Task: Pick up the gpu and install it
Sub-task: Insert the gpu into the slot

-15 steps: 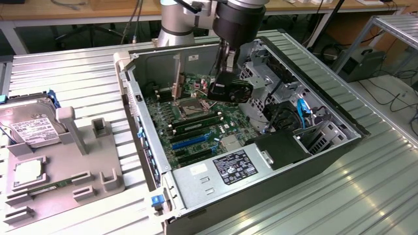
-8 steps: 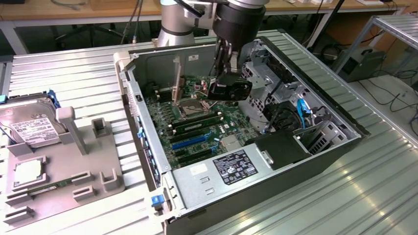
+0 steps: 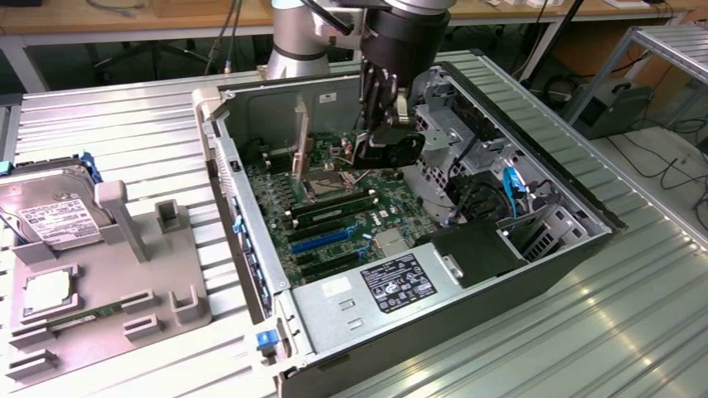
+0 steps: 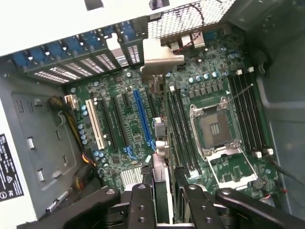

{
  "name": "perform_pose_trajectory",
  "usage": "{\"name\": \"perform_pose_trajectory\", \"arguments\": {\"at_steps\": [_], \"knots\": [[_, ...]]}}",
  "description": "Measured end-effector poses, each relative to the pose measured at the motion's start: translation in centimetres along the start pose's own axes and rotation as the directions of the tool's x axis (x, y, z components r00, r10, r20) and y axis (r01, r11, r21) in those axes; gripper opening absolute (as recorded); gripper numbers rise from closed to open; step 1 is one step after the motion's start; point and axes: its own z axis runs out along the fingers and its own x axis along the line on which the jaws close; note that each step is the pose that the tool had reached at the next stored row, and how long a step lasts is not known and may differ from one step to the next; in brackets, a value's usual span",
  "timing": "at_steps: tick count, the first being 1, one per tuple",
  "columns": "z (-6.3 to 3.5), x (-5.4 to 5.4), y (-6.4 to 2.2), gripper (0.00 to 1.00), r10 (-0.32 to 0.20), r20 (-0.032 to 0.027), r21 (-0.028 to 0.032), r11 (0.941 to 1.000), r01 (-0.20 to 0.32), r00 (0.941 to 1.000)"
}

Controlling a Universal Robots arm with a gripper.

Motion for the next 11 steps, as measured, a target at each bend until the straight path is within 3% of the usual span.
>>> {"name": "perform_pose_trajectory", "arguments": {"at_steps": [6,11], "knots": [[0.08,0.1,-0.02,0.29,-0.083,0.0009,0.0007,0.9966,0.083,0.9966],[0.57,1.7,-0.13,0.29,-0.087,0.0042,0.0041,0.9962,0.087,0.9962]]}}
